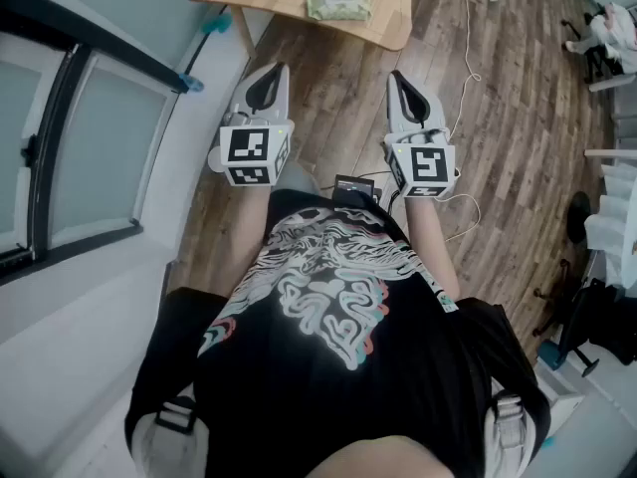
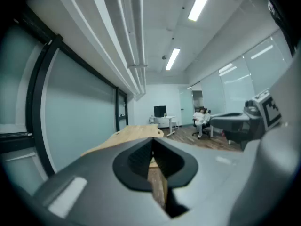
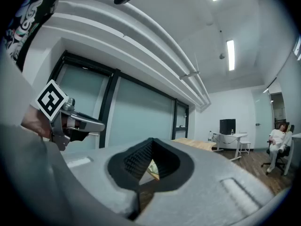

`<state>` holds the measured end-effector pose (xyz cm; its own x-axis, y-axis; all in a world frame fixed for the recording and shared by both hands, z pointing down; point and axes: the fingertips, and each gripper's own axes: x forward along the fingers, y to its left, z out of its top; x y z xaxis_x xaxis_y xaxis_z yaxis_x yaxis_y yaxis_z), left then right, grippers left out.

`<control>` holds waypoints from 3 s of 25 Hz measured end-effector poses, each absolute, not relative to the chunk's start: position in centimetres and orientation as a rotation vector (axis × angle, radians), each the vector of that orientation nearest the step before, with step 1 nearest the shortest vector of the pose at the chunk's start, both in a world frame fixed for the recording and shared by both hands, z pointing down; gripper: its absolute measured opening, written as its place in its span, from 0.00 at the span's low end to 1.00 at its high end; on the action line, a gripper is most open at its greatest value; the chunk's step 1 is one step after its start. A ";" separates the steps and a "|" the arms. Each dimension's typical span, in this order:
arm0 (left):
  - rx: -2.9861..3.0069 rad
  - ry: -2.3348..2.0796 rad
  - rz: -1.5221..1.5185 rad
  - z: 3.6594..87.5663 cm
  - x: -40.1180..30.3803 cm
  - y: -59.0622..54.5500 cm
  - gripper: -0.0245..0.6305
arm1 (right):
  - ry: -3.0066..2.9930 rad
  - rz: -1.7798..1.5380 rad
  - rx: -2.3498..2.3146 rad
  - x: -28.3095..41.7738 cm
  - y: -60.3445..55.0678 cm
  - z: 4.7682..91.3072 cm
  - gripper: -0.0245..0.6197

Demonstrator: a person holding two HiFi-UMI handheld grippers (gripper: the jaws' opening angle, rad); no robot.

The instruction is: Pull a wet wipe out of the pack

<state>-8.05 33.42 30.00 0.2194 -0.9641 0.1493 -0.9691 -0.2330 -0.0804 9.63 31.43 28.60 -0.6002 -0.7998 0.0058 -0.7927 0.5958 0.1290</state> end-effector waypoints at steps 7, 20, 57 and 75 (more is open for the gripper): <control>2.423 -1.932 0.256 29.8 -7.7 34.4 0.03 | -2.749 -0.173 1.374 10.3 32.3 28.5 0.04; 2.444 -1.908 0.270 30.0 -6.4 34.5 0.03 | -2.795 -0.072 1.371 11.5 32.8 28.9 0.04; 2.485 -1.703 0.281 33.7 -8.8 2.7 0.03 | -2.633 0.048 1.411 8.3 3.6 33.4 0.04; 2.533 -1.481 0.404 38.6 -9.0 -5.7 0.03 | -2.532 0.127 1.404 5.3 -2.1 37.7 0.04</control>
<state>-8.95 -5.72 38.56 0.4670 -0.8241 0.3206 -0.8727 -0.4879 0.0171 5.28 -2.12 37.74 -0.5080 -0.8234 0.2529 -0.8446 0.5338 0.0415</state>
